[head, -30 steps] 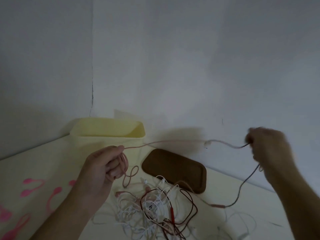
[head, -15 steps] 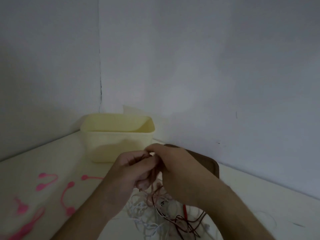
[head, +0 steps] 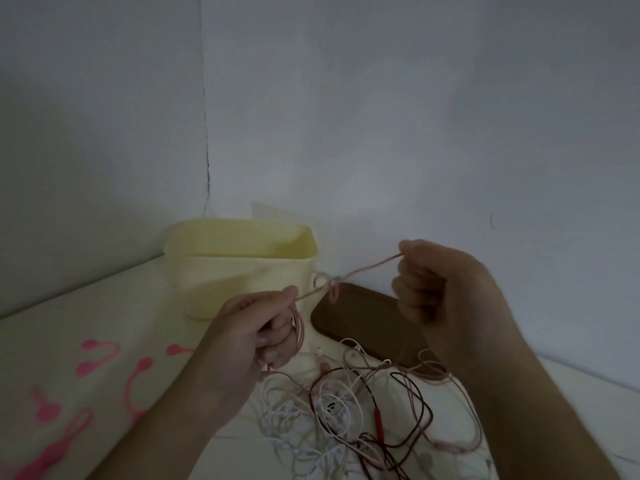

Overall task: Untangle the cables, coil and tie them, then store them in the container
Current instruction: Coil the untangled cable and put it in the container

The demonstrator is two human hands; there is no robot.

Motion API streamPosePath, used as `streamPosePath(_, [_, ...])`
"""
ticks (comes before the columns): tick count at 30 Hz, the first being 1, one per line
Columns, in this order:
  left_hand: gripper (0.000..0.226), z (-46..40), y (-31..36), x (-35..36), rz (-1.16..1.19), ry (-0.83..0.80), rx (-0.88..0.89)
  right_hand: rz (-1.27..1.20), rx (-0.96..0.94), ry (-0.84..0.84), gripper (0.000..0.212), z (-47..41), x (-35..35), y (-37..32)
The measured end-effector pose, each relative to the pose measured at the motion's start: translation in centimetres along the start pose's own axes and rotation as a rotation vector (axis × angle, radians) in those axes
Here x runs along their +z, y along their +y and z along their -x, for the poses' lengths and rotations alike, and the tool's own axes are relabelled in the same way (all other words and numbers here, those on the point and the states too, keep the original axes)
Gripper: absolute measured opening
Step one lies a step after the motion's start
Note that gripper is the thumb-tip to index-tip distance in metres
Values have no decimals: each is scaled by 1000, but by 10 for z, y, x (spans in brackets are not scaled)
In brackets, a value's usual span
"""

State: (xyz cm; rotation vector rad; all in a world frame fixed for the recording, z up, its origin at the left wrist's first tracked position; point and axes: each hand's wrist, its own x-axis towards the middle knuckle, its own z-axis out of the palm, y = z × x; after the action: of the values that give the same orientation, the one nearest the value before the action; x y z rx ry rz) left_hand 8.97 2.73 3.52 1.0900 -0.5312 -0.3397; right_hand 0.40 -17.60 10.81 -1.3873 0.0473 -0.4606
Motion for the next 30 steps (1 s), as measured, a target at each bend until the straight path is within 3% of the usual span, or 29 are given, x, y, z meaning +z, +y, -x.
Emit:
streamPosePath(4, [51,-2,0,-5,-23,22,23,-66,-26,229,52,-7,-22,-5])
streamPosePath(9, [56,0,0,-3,-42,-20,59,224,-106,456,57,-4,-35,-4])
streamPosePath(12, [48,2,-1,0,-22,-23,48,472,-116,504,59,-5,-36,0])
streamPosePath(15, [41,2,2,1,12,-21,42,567,-132,566,59,-4,-42,-1])
streamPosePath(26, [46,-3,2,-3,41,90,86,280,-106,839,55,-1,-85,-19])
streamPosePath(28, [43,-3,0,-1,44,113,69,238,-123,815,62,-1,-89,-21])
streamPosePath(30, [43,-4,-1,-1,45,132,58,172,-137,684,64,-3,-93,-21])
